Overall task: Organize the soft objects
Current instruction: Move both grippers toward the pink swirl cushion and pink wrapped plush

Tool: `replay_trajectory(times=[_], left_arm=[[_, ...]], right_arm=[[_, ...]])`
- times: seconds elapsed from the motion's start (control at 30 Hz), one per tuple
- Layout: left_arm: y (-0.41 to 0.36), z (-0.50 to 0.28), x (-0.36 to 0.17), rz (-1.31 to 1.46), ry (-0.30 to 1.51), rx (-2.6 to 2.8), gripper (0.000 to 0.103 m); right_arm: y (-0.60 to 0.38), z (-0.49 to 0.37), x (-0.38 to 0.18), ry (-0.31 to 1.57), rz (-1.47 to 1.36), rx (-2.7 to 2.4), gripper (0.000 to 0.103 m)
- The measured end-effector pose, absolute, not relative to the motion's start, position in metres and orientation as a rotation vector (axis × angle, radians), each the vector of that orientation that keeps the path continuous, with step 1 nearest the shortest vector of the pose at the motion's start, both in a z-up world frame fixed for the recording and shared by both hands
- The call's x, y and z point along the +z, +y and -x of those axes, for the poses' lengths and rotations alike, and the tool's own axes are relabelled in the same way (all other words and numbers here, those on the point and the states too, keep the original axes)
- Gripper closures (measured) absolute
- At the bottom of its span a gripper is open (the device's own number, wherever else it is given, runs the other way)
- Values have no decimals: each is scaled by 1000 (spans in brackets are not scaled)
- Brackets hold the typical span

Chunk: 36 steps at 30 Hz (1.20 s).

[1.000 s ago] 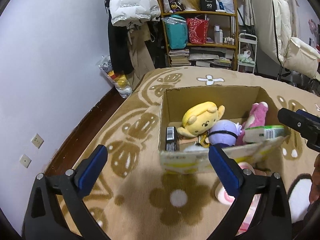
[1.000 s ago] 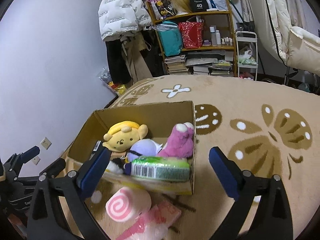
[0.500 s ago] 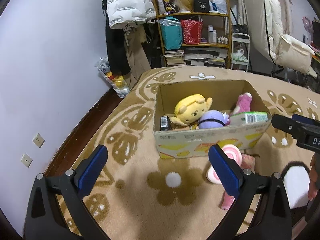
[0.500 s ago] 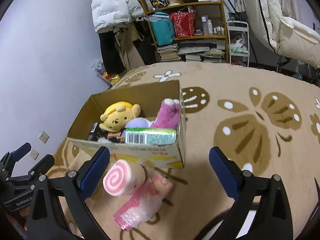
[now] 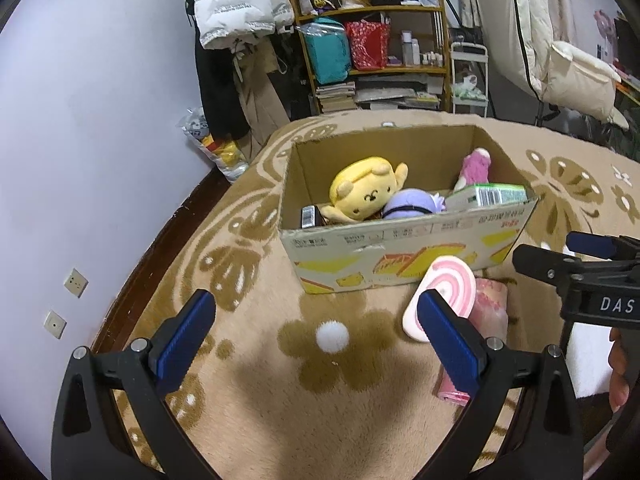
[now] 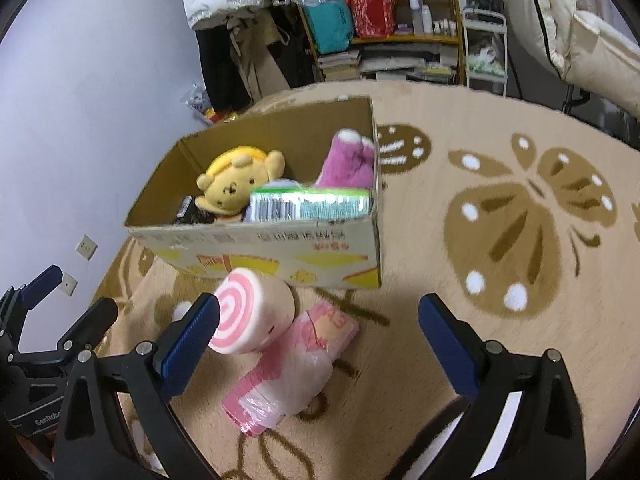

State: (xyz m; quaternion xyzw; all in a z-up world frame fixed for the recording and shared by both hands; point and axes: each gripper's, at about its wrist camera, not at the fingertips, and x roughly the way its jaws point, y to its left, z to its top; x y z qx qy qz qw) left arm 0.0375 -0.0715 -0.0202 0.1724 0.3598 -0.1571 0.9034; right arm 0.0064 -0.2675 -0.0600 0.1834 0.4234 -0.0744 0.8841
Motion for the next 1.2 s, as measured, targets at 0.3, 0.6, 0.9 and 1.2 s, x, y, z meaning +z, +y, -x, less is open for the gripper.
replay_trajectory(times=[0.3,0.6,0.9,1.2], left_arm=[[-82,-41,-40,-379,786,-357,3],[-96,-43,-55,-384,826,-412,3],[-120,-42,-75,-417,863,-480,3],[-132,-48,-93,-432,902,-510,3]], right_arm=[[-278,-15,-83,957,-455,-170,0],[-288,-20,-99,1012,-510,-183,0],[-291,-28,-111,1053,-552,-177,0],[-295,-37,-126,1105,-593,-154,10]])
